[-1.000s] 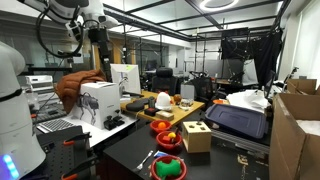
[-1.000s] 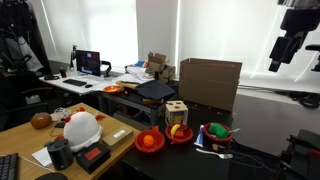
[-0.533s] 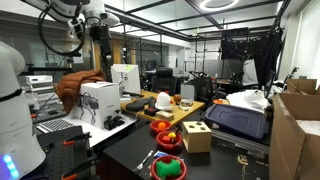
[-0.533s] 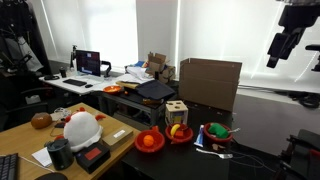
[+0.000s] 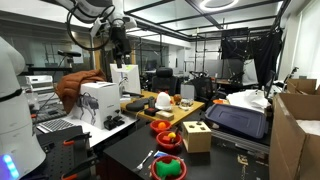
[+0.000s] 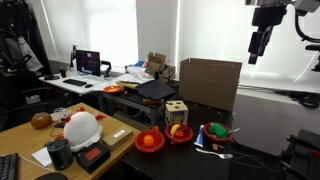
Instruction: Pick up the fork on the table and put it in the bowl with the banana
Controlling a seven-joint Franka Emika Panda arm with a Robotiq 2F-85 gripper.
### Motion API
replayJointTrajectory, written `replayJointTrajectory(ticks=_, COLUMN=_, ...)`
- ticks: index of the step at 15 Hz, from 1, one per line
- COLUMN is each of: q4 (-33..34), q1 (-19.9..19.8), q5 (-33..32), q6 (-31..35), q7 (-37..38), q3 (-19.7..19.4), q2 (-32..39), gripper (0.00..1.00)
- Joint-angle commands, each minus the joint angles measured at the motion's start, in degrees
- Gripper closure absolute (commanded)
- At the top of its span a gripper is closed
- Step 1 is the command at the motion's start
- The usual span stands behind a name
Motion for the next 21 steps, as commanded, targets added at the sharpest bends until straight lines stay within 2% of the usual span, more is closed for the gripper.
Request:
replayJointTrajectory(ticks=1, q4=9.2, q1=1.8, q5=-2.3, q6=-1.8, q7=-5.0, q3=-1.8, q2=12.0, gripper=0.0)
replayJointTrajectory(ticks=5, q4=15.9, q1=3.1, q5=-2.7, q6=-2.9, q7=-11.1, q3=-3.0, q2=21.3, gripper=0.0)
replayJointTrajectory(ticks=9, q4=19.3, q1=4.0, q5=-1.8, q6=-2.8, q7=-16.3, q3=-4.0, q2=28.8, gripper=0.0)
replayJointTrajectory(ticks=15, q4=19.3, q1=3.6, q5=0.7, q6=-2.2, q7=-22.7, q3=-5.0, q2=35.9, gripper=0.0)
replayJointTrajectory(ticks=21, q4=18.3, q1=3.6, q5=3.4, q6=-0.5, q7=-25.3, q3=-4.4, q2=40.8, gripper=0.0)
